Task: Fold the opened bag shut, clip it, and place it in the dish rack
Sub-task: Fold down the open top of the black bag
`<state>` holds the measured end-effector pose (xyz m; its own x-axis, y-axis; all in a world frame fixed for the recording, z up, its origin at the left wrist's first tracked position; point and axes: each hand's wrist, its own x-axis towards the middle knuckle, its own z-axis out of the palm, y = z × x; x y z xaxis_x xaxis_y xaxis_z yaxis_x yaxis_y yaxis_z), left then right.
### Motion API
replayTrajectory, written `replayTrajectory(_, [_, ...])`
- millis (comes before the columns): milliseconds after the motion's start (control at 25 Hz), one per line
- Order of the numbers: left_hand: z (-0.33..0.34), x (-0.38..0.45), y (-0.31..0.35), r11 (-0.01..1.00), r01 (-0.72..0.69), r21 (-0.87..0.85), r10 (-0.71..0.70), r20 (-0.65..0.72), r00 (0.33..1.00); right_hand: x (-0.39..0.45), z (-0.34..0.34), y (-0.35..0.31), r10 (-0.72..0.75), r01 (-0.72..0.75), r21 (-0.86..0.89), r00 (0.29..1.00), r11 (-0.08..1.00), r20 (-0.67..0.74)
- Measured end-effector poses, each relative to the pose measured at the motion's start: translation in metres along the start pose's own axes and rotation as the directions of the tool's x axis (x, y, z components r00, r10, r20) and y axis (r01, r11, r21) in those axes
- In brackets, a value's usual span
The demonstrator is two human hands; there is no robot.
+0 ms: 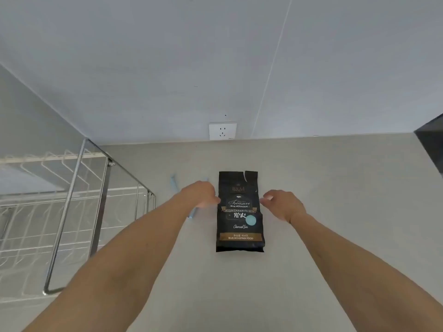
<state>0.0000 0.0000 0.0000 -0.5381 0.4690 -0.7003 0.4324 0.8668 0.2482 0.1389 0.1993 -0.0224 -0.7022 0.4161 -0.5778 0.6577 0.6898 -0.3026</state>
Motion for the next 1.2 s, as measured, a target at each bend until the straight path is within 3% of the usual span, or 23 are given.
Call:
replayTrajectory(120, [0.005, 0.005, 0.005, 0.991, -0.007, -0.13, 0.009, 0.016, 1.0, 0.009, 0.003, -0.003, 0.033, -0.049, 0.292, 0.998, 0.955, 0.059])
replayTrajectory(240, [0.014, 0.008, 0.007, 0.938, 0.039, -0.345, -0.039, 0.008, 0.999, 0.008, 0.01, -0.008, 0.103, -0.155, 0.551, 0.987, 0.82, 0.124])
replayTrajectory(400, [0.026, 0.002, 0.007, 0.646, 0.109, -0.756, -0.168, -0.001, 0.986, -0.002, 0.015, -0.013, 0.159, -0.211, 0.782, 0.977, 0.586, 0.144])
replayTrajectory(600, [0.04, -0.019, 0.005, 0.441, 0.016, -0.897, -0.2, -0.081, 0.976, -0.022, 0.019, -0.018, 0.117, -0.169, 0.879, 0.985, 0.446, 0.131])
replayTrajectory(960, [0.063, -0.081, 0.003, 0.472, -0.21, -0.856, -0.116, -0.297, 0.948, -0.087, 0.029, -0.01, 0.072, 0.016, 0.925, 0.996, 0.38, -0.047])
replayTrajectory(1200, [0.099, -0.12, 0.0, 0.524, -0.303, -0.796, -0.109, -0.415, 0.903, -0.132, 0.045, 0.001, 0.048, 0.083, 0.901, 0.992, 0.427, -0.114])
